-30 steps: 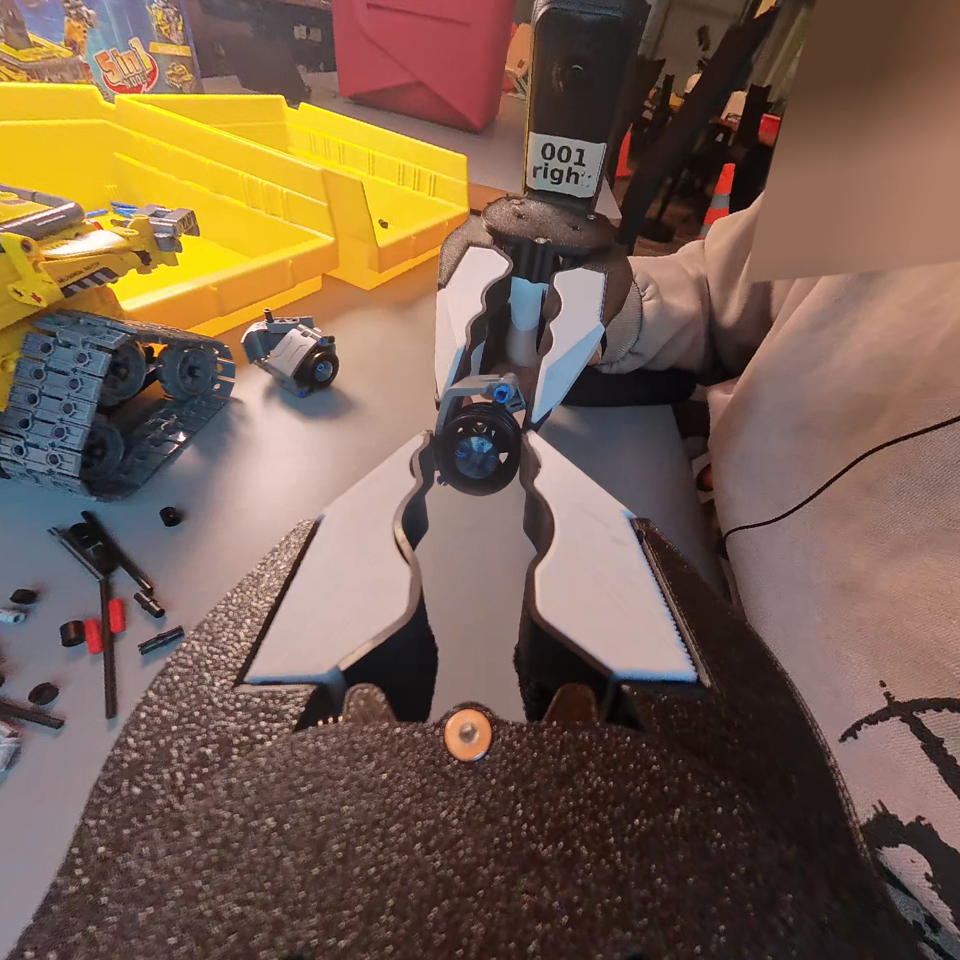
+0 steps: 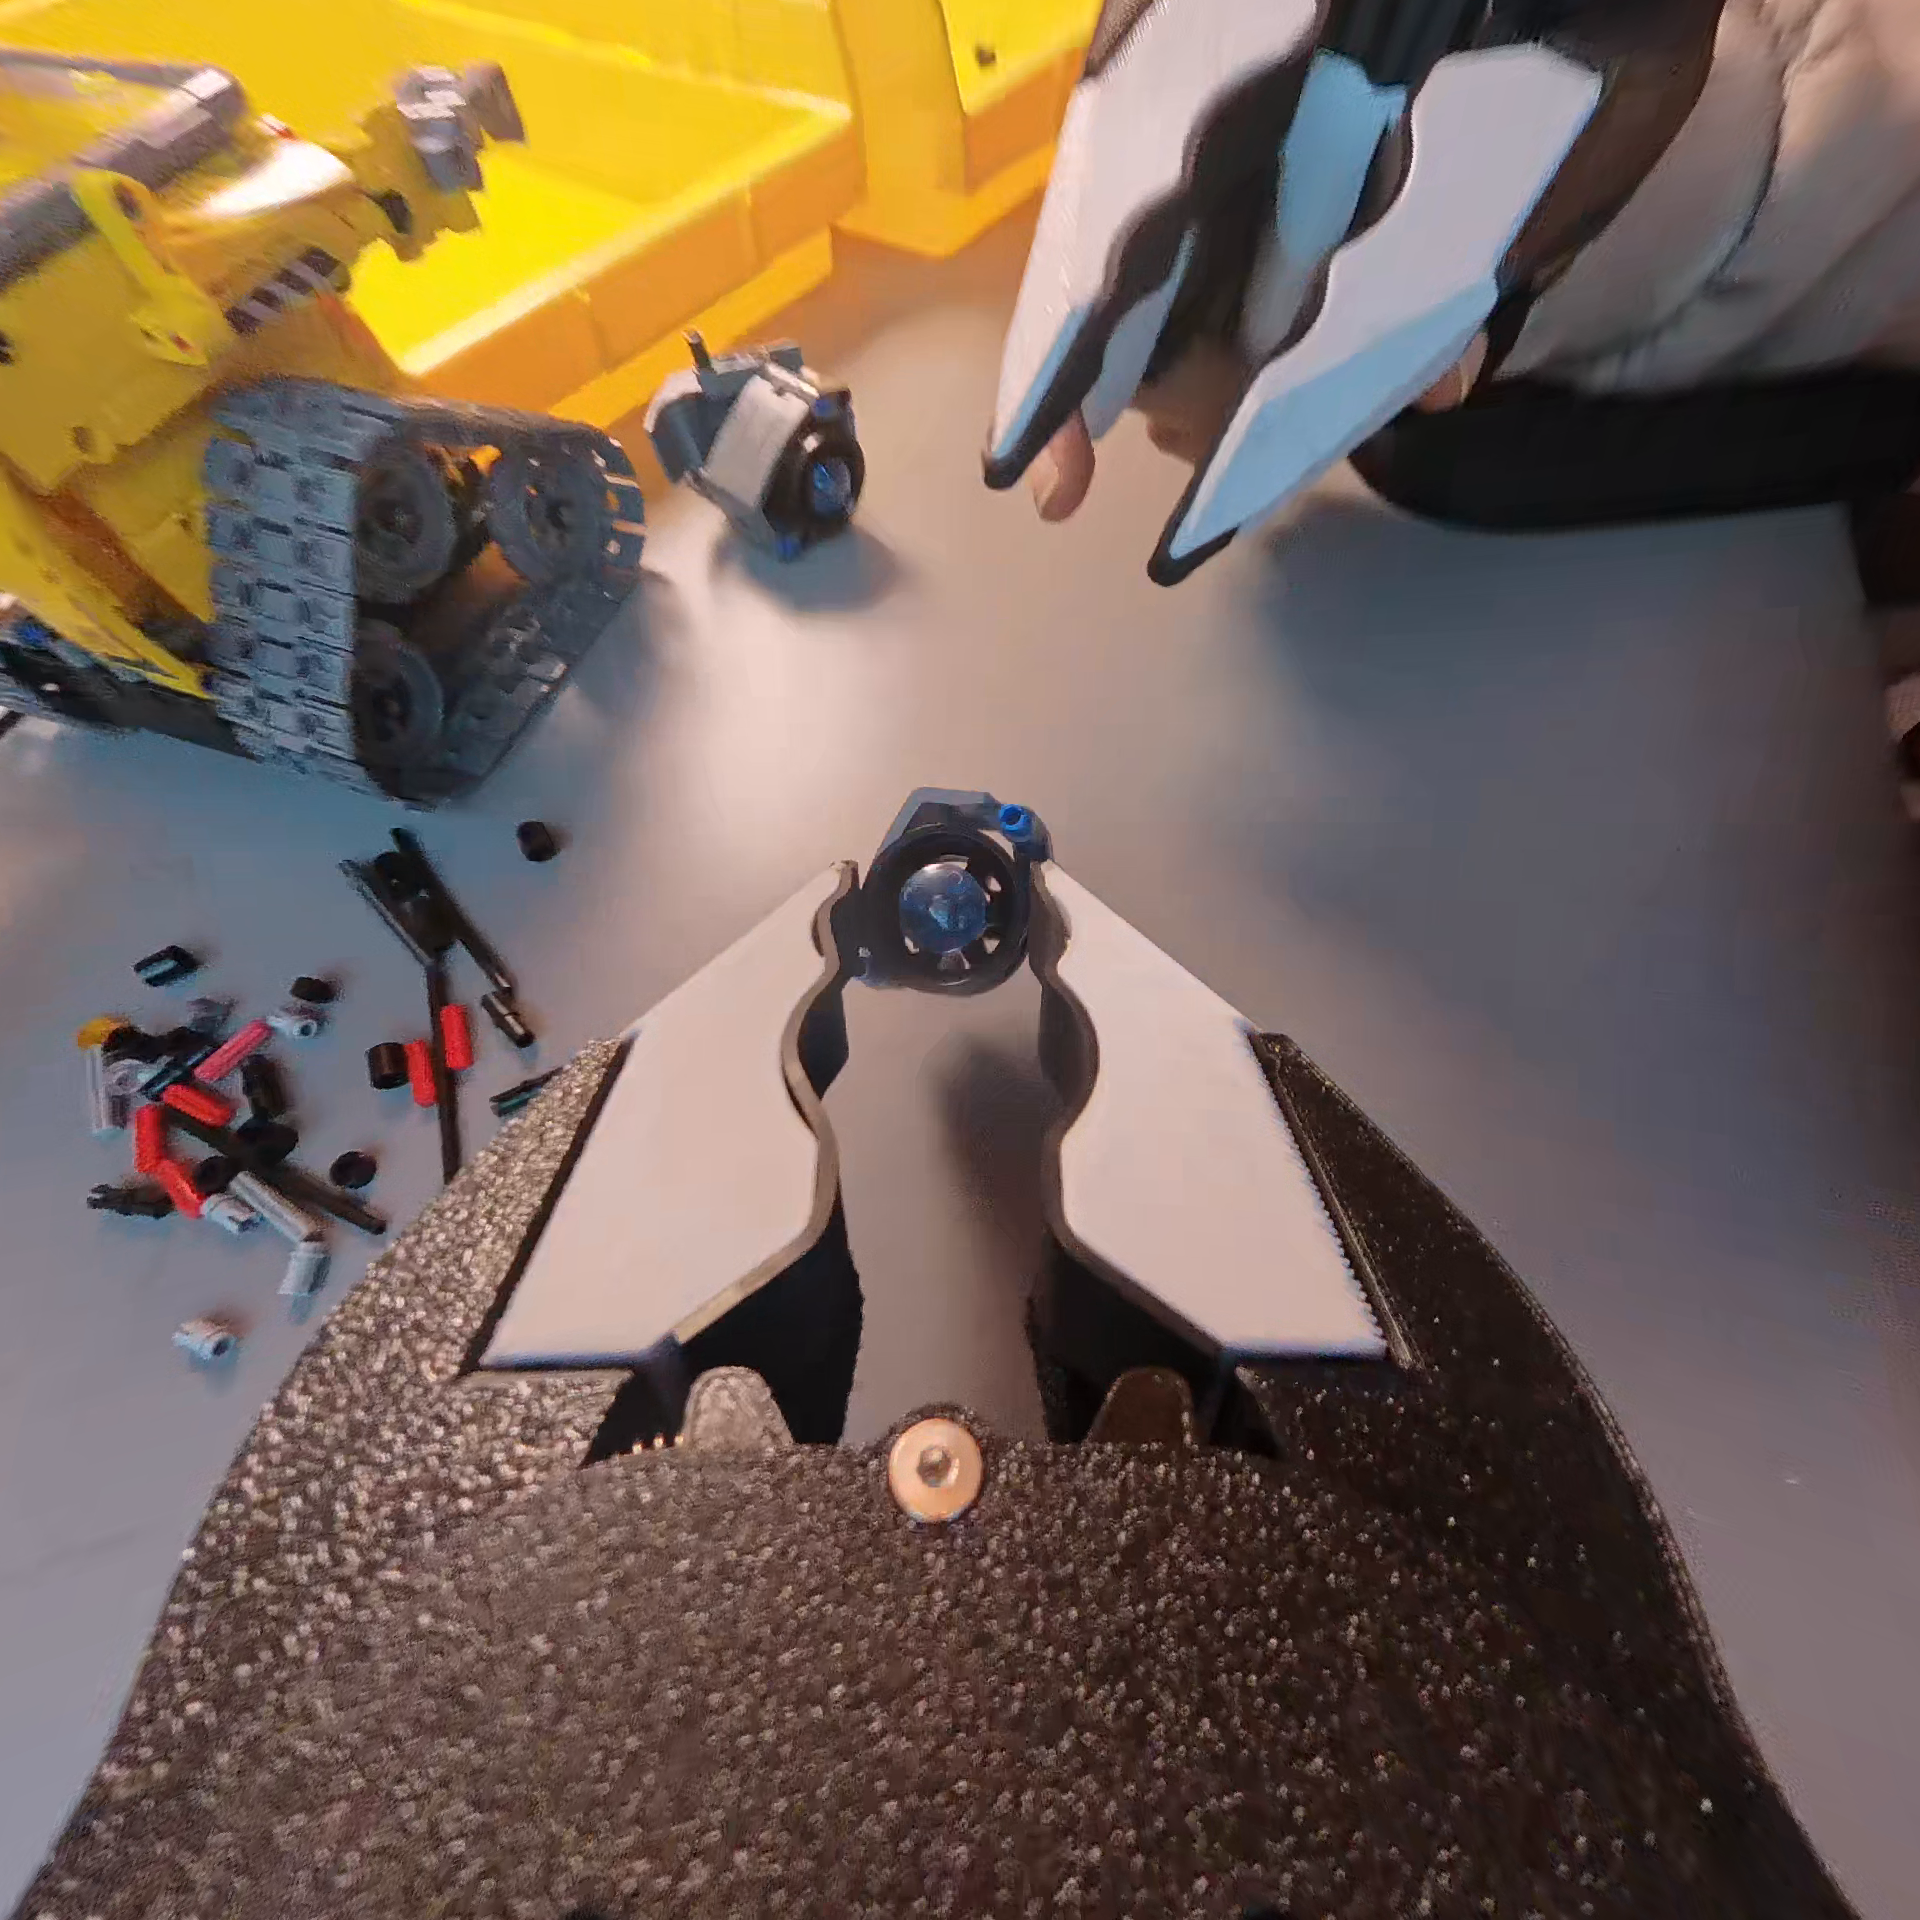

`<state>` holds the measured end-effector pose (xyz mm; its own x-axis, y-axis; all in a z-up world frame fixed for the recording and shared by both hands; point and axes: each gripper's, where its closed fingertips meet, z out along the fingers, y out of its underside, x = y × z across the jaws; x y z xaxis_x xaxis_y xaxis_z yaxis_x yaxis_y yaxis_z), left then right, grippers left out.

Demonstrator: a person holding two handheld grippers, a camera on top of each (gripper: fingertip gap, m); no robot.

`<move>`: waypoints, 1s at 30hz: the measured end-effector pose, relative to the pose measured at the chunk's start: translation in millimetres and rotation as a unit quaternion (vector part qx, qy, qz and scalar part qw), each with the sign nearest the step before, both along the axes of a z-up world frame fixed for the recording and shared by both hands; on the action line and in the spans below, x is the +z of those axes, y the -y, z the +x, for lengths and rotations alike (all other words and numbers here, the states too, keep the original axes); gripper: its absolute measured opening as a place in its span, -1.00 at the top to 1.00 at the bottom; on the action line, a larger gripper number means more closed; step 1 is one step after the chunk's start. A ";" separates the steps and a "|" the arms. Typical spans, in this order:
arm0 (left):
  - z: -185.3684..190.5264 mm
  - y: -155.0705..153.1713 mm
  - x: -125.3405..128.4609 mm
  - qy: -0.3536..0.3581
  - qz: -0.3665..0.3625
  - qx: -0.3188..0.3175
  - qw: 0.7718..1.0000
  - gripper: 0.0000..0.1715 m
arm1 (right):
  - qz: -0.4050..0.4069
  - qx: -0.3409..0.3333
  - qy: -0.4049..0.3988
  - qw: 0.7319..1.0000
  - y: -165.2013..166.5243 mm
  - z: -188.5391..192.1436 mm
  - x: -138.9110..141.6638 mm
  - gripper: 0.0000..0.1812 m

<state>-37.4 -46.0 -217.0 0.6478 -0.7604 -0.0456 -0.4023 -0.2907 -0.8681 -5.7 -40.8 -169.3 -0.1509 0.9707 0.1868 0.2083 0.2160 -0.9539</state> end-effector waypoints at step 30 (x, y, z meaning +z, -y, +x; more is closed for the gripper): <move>-75.2 -17.2 59.0 -0.067 0.122 0.216 0.966 0.10 | -0.012 -0.233 -0.005 0.972 -71.8 50.1 30.2 -0.01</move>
